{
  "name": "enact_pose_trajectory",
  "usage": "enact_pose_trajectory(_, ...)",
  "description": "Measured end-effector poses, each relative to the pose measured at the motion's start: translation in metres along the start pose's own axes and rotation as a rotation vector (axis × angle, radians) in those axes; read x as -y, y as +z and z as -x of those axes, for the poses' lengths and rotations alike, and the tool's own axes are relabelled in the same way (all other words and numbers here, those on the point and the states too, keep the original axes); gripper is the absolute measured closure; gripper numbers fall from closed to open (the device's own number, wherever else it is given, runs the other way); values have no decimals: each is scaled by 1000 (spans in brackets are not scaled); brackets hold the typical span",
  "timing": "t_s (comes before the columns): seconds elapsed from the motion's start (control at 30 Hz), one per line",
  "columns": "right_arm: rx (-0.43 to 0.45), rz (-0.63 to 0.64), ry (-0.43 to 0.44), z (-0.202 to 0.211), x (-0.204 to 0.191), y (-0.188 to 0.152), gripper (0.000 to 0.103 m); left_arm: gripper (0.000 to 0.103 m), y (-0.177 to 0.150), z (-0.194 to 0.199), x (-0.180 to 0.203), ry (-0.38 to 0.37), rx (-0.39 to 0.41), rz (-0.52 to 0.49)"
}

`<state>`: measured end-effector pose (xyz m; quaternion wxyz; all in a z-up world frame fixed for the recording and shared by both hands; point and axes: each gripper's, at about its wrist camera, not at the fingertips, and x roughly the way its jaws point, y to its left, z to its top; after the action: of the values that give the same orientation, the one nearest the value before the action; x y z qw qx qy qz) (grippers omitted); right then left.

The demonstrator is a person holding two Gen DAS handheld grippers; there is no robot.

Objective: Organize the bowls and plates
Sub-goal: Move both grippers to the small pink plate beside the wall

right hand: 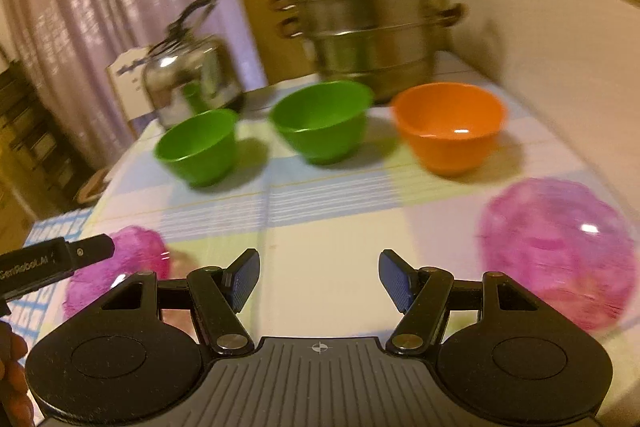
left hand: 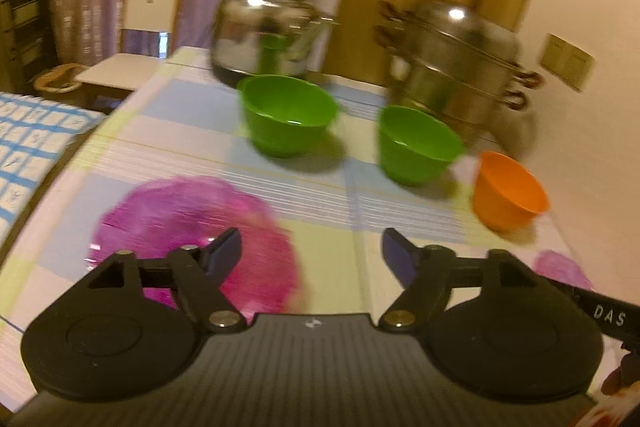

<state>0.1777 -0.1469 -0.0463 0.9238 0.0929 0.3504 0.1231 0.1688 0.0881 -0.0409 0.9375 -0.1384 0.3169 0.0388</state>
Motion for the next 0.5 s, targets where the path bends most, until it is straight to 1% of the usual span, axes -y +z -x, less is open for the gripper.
enact_pose_trajectory(0.03, 9, -15, -16, 8, 9, 1, 37, 15, -2, 2, 9, -16, -1, -4)
enact_pose_trajectory(0.13, 39, -75, -65, 33, 36, 2, 37, 13, -9, 4, 37, -64, -21, -19)
enact_pose_trajectory(0.3, 71, -158, -150, 68, 86, -1, 37, 13, -21, 0, 79, -125, -66, -64)
enact_pose_trajectory(0.5, 85, -259, -221, 89, 144, -4, 37, 12, -32, -12, 124, -179, -109, -104)
